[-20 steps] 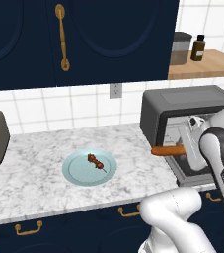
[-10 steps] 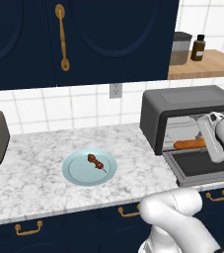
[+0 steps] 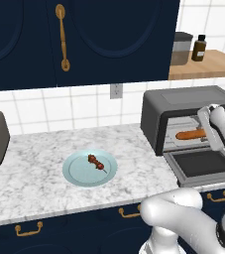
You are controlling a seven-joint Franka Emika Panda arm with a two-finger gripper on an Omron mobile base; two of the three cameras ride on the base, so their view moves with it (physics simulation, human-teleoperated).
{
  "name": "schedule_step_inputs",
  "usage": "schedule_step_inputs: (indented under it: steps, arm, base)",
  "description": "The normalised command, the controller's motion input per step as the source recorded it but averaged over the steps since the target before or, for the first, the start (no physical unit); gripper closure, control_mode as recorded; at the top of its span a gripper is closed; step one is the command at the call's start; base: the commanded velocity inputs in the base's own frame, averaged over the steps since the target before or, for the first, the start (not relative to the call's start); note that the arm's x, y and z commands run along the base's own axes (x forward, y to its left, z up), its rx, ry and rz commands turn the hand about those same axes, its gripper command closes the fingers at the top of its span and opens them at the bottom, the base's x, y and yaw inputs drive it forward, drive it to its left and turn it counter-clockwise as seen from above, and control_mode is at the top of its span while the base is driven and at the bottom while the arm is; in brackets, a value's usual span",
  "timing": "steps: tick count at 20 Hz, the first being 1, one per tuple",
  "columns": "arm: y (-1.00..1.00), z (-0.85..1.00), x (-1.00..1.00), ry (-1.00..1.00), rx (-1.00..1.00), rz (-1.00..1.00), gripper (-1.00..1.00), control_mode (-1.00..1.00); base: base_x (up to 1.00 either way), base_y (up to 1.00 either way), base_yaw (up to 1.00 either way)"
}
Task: Pick up the kebab skewer and baguette bread, and place them inside the toaster oven. Close the toaster oven door and start by setting the timer.
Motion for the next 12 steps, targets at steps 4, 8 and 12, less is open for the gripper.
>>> schedule_step_inputs:
  steps: [4,8,12]
  arm:
    - [-0.14,-0.15,0.35,-0.18,-0.05,-0.01,1.00,-1.00]
    - [-0.14,-0.23,0.30,-0.16,-0.04,-0.01,1.00,-1.00]
    - [-0.31,-0.16,0.21,-0.05,-0.04,-0.03,1.00,-1.00]
  base:
    - [0.00,0.00,0.00]
    - [0.00,0.00,0.00]
    - [0.00,0.00,0.00]
